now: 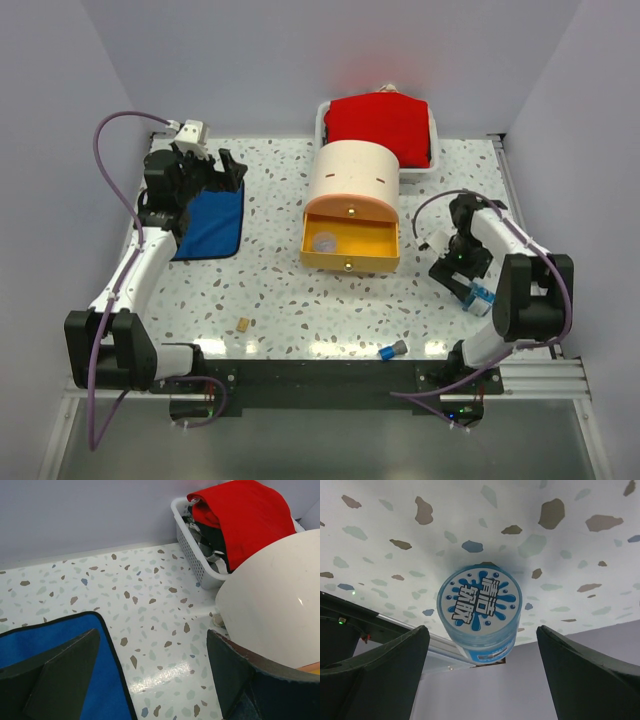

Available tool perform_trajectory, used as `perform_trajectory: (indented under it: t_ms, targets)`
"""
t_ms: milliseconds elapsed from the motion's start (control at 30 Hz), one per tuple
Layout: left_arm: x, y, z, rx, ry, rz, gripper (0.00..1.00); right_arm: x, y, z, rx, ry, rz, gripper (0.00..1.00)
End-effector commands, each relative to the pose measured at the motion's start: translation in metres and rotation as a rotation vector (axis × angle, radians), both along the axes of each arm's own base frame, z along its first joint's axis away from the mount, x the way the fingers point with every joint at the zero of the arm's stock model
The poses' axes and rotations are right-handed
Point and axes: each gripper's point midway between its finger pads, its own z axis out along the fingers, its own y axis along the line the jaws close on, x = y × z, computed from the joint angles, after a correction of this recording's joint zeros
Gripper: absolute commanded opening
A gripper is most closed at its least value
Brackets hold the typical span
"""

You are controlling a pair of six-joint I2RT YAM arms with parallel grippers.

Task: Sort the stationery into containers
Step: Pick up the stationery from the corner of the board.

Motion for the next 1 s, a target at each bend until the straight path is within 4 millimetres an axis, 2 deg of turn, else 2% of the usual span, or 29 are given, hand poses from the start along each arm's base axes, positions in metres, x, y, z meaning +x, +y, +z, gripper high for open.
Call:
perform_trajectory:
  t_ms: [0,233,333,533,967]
  targets:
    - [0.005,0.005,0.030,-0.006,-0.078,0.013,0.92,0.001,0.002,-0.010,0.012,0.013,0.022,0.93]
    - [0.011,0.004,0.029,-0.007,-0.072,0.012,0.92,0.007,0.010,-0.022,0.011,0.027,0.045,0.91]
    - [0.013,0.004,0.029,-0.008,-0.070,0.010,0.92,0.008,0.012,-0.026,0.019,0.035,0.043,0.87]
    - [0.016,0.005,0.030,-0.003,-0.069,0.014,0.92,0.001,0.010,-0.029,0.005,0.078,0.040,0.83]
    - [0.016,0.004,0.031,-0.009,-0.073,0.009,0.92,-0.018,0.004,-0.029,-0.021,0.137,0.055,0.82]
